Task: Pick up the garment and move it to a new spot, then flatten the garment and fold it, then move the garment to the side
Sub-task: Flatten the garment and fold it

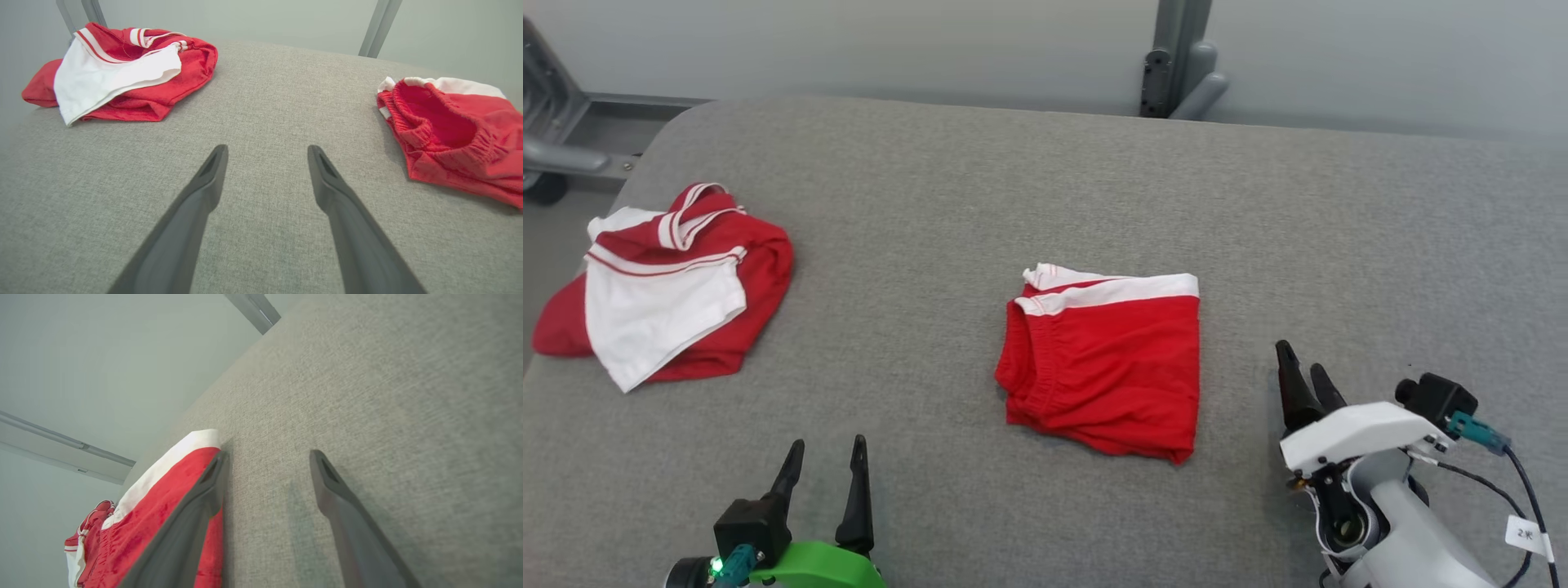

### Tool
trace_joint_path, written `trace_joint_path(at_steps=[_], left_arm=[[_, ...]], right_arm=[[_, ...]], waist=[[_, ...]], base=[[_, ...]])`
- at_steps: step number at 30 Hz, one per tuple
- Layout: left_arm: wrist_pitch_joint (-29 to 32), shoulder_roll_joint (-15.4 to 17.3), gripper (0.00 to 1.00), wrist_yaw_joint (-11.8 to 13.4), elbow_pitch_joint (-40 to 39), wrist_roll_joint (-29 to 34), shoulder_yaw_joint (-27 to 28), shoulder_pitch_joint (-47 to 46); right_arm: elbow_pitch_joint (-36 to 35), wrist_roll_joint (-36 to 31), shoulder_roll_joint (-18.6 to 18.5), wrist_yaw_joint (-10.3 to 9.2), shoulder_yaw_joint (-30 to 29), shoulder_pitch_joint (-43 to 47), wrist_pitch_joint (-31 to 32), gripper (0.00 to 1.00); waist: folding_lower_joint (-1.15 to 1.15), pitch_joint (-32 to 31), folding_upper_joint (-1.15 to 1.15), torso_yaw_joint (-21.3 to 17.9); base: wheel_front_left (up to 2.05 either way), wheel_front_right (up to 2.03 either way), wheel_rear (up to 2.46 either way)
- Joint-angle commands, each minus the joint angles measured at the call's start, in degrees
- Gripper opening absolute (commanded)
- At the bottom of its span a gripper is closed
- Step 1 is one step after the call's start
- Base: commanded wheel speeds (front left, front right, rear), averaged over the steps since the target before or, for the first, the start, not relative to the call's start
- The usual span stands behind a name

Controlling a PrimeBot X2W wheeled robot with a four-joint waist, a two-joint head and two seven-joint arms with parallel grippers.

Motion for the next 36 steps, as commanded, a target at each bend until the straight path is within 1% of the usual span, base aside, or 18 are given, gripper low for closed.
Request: trace_joint_path(at_steps=[1,4,5,7,8,10,11,13,14,15,18,22,26,34,36], left_arm=[[0.0,0.1,1.00,0.0,-0.3,0.4,0.7,-0.6],[0.0,0.1,1.00,-0.4,-0.1,0.7,1.2,-0.8],[0.0,0.1,1.00,-0.4,-0.1,0.7,1.2,-0.8],[0.0,0.1,1.00,-0.5,-0.1,0.8,1.5,-0.9],[0.0,0.1,1.00,-0.5,-0.1,0.9,1.6,-0.9],[0.0,0.1,1.00,-0.1,0.0,0.7,2.1,-0.9],[0.0,0.1,1.00,0.0,0.1,0.7,2.3,-0.9],[0.0,0.1,1.00,0.0,0.1,1.0,2.5,-1.0],[0.0,0.1,1.00,0.0,0.1,1.0,2.7,-1.0],[0.0,0.2,1.00,-0.1,0.2,1.4,3.2,-1.1],[0.0,0.2,1.00,-0.4,0.3,1.8,4.1,-0.6],[0.0,0.1,1.00,-0.7,0.3,2.2,5.0,0.8],[0.0,0.1,1.00,-0.5,0.3,2.5,6.0,1.7],[0.0,0.2,1.00,-0.7,-1.1,3.6,7.3,4.5],[0.0,0.1,1.00,-0.7,-1.9,3.7,7.3,5.5]], right_arm=[[-1.1,-1.9,0.4,0.02,-2.1,2.3,-0.1,1.00],[-2.8,-5.7,0.9,0.02,-5.9,4.4,-0.1,1.00],[-2.8,-5.7,0.9,0.02,-5.9,4.4,-0.1,1.00],[-4.2,-9.6,1.2,0.02,-7.8,5.6,-0.1,1.00],[-5.4,-11.7,1.3,0.02,-9.1,6.0,-0.1,1.00],[-8.7,-19.0,1.1,0.02,-9.9,6.8,-0.1,1.00],[-10.0,-20.8,1.4,0.02,-11.3,7.6,-0.1,1.00],[-13.5,-27.5,1.6,0.02,-12.0,8.4,-0.1,1.00],[-14.9,-29.3,1.8,0.01,-12.8,8.8,-0.1,1.00],[-17.6,-33.7,2.1,0.02,-12.8,9.6,-0.1,1.00],[-20.2,-38.3,2.3,0.02,-12.6,10.9,-0.1,1.00],[-22.9,-42.2,2.5,0.02,-12.2,12.8,-0.1,1.00],[-24.8,-44.6,2.6,0.02,-12.2,14.8,-0.1,1.00],[-26.2,-44.9,2.6,0.01,-11.7,19.3,-0.1,1.00],[-26.3,-45.9,2.6,0.02,-11.1,20.0,-0.1,1.00]], waist=[[0.00,-0.5,0.07,-4.5],[0.00,-0.6,0.07,-6.4],[0.00,-0.6,0.07,-6.4],[0.00,-0.8,0.07,-7.4],[0.00,-0.8,0.07,-7.8],[0.00,-1.0,0.07,-8.7],[0.00,-1.1,0.07,-9.1],[0.00,-1.3,0.07,-9.8],[0.00,-1.5,0.07,-10.2],[0.00,-1.9,0.07,-10.7],[0.00,-2.7,0.07,-11.4],[0.00,-4.0,0.07,-12.2],[0.00,-4.9,0.07,-12.6],[0.00,-6.6,0.07,-13.1],[0.00,-6.8,0.07,-13.2]], base=[[0.00,0.00,0.00],[0.00,0.00,0.00],[0.00,0.00,0.00],[0.00,0.00,0.00],[0.00,0.00,0.00],[0.00,0.00,0.00],[0.00,0.00,0.00],[0.00,0.00,0.00],[0.00,0.00,0.00],[0.00,0.00,0.00],[0.00,0.00,0.00],[0.00,0.00,0.00],[0.00,0.00,0.00],[0.00,0.00,0.00],[0.00,0.00,0.00]])
